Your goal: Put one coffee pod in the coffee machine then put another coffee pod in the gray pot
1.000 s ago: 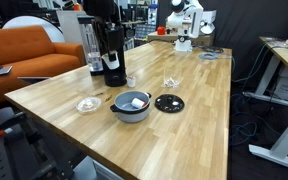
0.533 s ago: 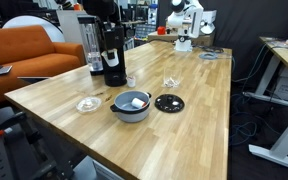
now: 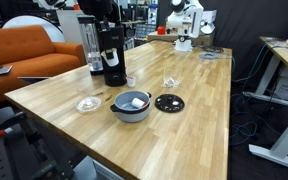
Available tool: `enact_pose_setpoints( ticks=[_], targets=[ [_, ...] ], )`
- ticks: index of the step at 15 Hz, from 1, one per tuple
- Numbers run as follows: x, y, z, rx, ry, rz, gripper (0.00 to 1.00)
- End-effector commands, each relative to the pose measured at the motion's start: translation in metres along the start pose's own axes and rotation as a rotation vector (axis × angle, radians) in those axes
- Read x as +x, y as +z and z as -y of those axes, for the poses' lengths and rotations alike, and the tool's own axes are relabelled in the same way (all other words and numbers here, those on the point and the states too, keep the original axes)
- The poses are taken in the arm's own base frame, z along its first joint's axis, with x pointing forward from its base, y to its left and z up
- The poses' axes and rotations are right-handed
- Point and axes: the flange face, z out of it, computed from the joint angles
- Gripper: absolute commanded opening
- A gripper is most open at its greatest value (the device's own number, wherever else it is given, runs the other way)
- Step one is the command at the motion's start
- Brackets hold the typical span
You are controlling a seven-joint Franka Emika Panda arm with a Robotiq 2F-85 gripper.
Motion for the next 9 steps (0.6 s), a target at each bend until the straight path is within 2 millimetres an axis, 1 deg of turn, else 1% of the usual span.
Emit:
enact_pose_setpoints(
  ticks=[1, 3, 4, 7, 9],
  targets=[
    [0.0, -0.001, 0.0, -0.001, 0.0, 0.0, 0.51],
    [0.0, -0.001, 0.0, -0.001, 0.001, 0.0, 0.51],
    [0.0, -0.001, 0.0, -0.001, 0.001, 0.0, 0.26],
    [0.006, 0.009, -0.016, -0.014, 0.043, 0.02, 0.26],
    [0.01, 0.017, -0.035, -0.034, 0.078, 0.032, 0.26]
  ],
)
